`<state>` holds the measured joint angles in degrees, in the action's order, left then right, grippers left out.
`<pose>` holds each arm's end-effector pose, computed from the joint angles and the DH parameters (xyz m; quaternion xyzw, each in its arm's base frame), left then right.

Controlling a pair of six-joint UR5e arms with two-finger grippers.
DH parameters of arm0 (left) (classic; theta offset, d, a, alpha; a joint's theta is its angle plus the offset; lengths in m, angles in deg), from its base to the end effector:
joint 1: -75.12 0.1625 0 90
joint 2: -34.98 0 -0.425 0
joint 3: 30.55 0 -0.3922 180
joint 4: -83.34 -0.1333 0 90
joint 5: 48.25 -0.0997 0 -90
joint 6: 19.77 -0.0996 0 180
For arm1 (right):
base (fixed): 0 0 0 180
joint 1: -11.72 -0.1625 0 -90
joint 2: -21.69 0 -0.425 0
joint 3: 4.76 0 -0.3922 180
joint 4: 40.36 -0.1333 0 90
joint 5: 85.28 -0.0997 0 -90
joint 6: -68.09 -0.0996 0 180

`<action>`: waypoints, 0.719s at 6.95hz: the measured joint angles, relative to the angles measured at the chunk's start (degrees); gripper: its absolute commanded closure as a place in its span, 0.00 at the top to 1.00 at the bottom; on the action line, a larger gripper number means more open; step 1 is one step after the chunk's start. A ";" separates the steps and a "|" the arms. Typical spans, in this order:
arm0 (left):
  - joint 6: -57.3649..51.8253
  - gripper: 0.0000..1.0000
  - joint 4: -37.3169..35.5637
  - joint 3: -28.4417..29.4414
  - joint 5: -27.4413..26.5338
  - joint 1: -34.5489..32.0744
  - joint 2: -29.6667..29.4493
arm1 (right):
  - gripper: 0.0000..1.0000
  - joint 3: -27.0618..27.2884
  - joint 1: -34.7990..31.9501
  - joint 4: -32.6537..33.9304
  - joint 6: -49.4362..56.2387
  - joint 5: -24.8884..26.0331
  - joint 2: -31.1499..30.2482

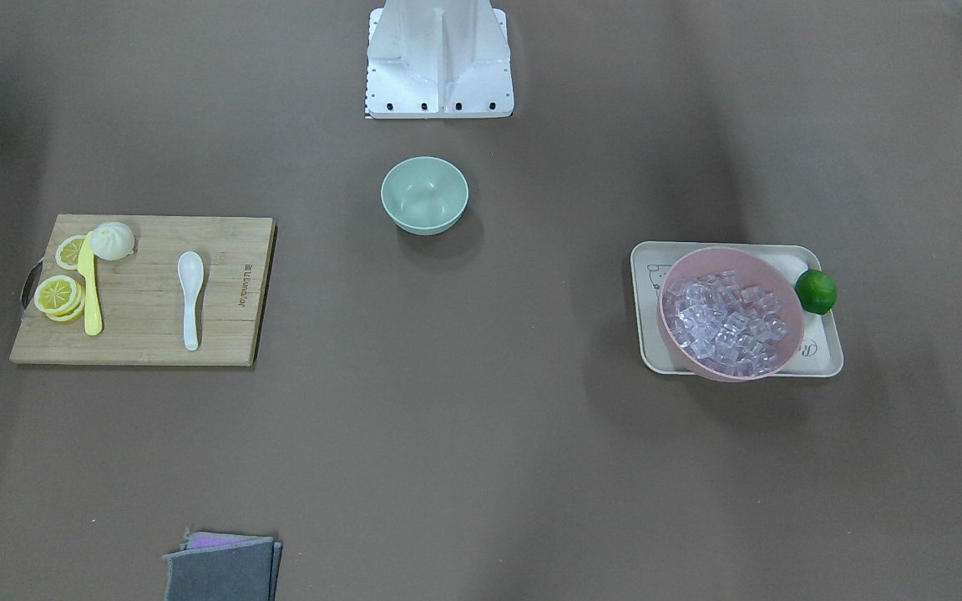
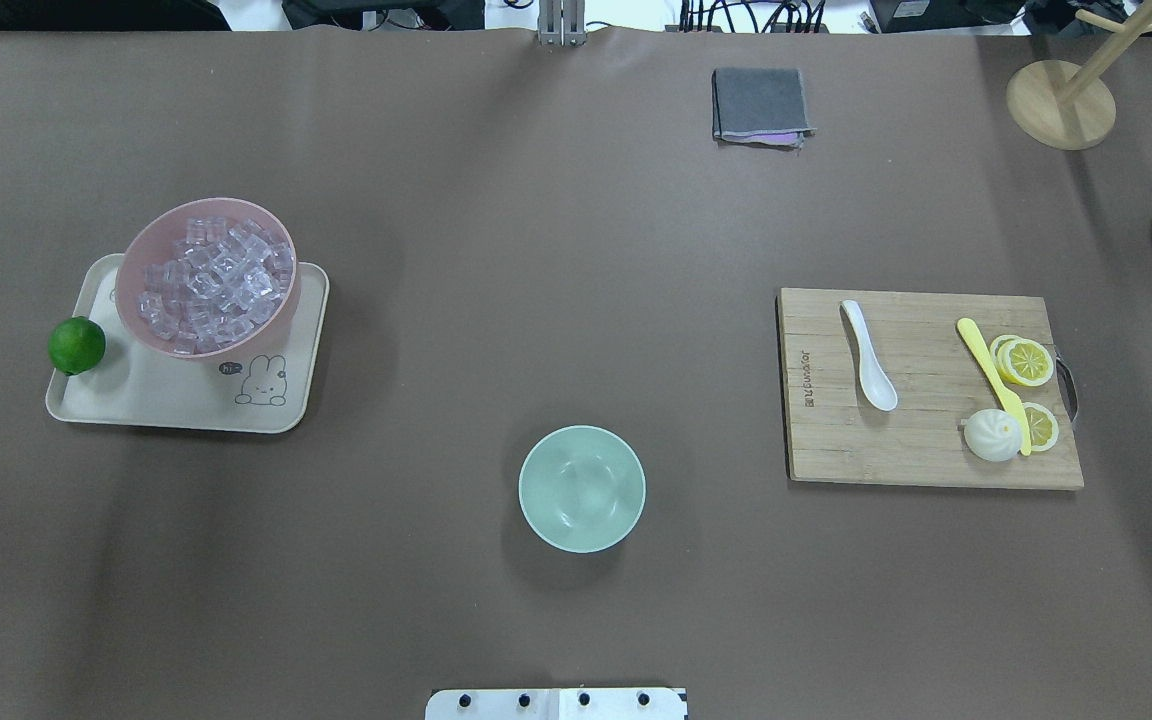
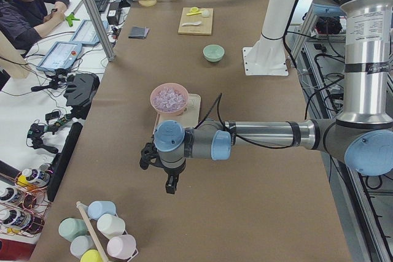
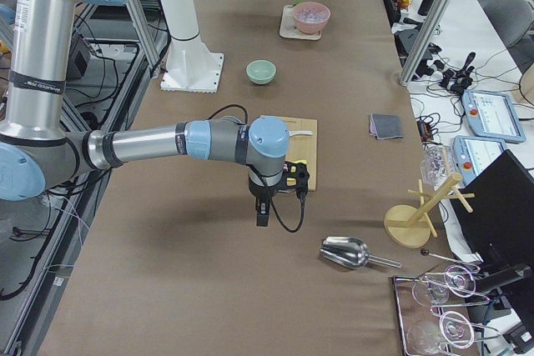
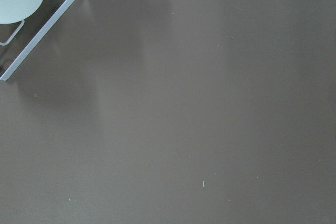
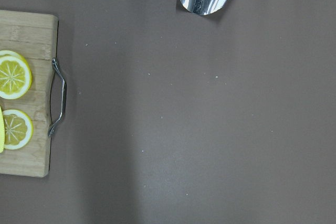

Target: Put spoon and ice into bowl

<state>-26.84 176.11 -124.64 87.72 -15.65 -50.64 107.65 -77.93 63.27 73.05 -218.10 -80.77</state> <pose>-0.0679 -0.4615 0.6531 0.0466 0.3881 0.0590 0.9185 0.0632 -0.3898 0.5890 -0.0152 -0.3658 -0.0314 0.9301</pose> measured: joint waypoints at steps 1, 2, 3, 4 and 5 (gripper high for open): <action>-0.05 0.98 0.00 -0.75 -0.61 -0.01 0.10 | 1.00 0.01 0.00 0.00 0.01 -0.02 -0.04; -0.07 0.98 0.17 -1.74 -1.97 -0.01 0.30 | 1.00 0.04 0.00 0.00 0.00 -0.08 -0.08; -0.01 0.98 0.26 -2.50 -2.86 0.03 0.55 | 1.00 0.08 0.00 0.00 0.02 -0.07 -0.09; 0.18 0.99 0.31 -2.91 -3.18 0.06 0.66 | 1.00 0.14 0.00 0.00 0.04 -0.02 -0.04; 0.34 0.98 0.36 -3.13 -3.22 0.06 0.53 | 1.00 0.30 0.00 0.00 0.04 -0.01 0.16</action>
<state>-26.50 176.47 -127.77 84.51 -15.59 -50.10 107.95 -77.93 63.27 73.09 -218.12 -80.61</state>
